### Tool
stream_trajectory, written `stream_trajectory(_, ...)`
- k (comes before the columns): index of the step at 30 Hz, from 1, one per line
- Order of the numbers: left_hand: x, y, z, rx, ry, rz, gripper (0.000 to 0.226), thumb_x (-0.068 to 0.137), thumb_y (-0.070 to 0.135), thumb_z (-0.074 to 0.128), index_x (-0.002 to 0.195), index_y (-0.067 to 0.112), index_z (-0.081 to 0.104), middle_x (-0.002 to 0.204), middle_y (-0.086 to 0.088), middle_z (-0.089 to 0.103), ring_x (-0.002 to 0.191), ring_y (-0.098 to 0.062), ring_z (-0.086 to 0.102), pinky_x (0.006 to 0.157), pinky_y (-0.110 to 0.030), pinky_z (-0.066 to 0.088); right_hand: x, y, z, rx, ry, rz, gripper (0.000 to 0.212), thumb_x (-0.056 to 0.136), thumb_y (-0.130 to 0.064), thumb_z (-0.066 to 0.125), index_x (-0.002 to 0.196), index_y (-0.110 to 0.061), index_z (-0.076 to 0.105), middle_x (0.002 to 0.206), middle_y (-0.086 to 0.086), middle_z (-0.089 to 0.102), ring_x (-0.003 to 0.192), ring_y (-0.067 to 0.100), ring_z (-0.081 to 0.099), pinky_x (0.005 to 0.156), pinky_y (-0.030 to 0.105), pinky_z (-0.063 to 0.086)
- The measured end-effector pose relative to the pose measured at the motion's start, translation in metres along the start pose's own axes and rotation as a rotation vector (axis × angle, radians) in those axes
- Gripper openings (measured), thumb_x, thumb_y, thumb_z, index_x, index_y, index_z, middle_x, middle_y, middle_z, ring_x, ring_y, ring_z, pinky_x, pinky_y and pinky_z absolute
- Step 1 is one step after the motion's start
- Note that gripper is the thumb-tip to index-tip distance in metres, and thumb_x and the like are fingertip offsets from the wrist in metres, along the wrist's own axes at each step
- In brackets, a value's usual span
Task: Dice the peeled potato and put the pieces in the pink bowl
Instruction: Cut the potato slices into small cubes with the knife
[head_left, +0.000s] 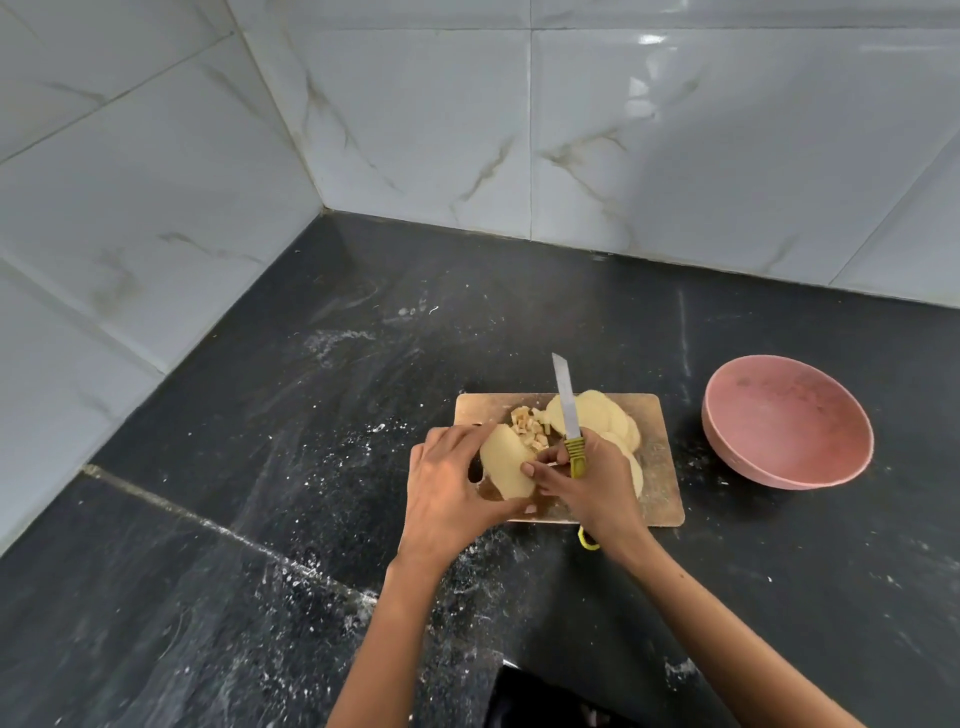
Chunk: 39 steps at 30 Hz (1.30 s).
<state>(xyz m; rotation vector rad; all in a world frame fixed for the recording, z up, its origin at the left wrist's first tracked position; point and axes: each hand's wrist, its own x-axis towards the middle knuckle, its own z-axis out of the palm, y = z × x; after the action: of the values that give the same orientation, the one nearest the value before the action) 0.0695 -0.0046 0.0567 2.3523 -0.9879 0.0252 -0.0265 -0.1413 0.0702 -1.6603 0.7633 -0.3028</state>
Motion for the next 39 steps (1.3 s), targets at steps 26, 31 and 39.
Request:
stream_trajectory(26,-0.031,-0.013,0.028,0.272,-0.1,-0.033,0.071,0.052,0.056,0.069,0.109,0.014,0.07,0.106,0.0,0.069,0.101,-0.021,0.058,0.086,-0.029,0.029,-0.009,0.01,-0.012,-0.679,-0.38,0.013,0.015,0.102,-0.029,0.04,0.096,-0.016,0.046,0.082,0.0,0.06,0.071,0.012,0.056,0.063,0.028,0.045)
stream_trajectory(31,-0.037,-0.01,0.037,0.34,-0.109,-0.048,0.07,0.065,0.063,0.061,0.114,0.014,0.069,0.117,-0.001,0.067,0.109,-0.021,0.058,0.088,-0.037,0.047,-0.018,0.011,-0.004,-0.856,-0.363,0.008,0.024,0.104,-0.033,0.03,0.095,-0.017,0.046,0.085,0.004,0.061,0.075,0.019,0.059,0.069,0.037,0.048)
stream_trajectory(39,-0.038,0.003,0.045,0.402,-0.141,-0.127,0.067,0.069,0.053,0.079,0.118,0.008,0.067,0.122,-0.006,0.066,0.113,-0.026,0.06,0.089,-0.043,0.05,-0.017,0.007,0.011,-1.046,-0.392,-0.007,0.021,0.104,-0.028,0.029,0.105,-0.014,0.044,0.097,0.008,0.064,0.085,0.027,0.062,0.068,0.036,0.045)
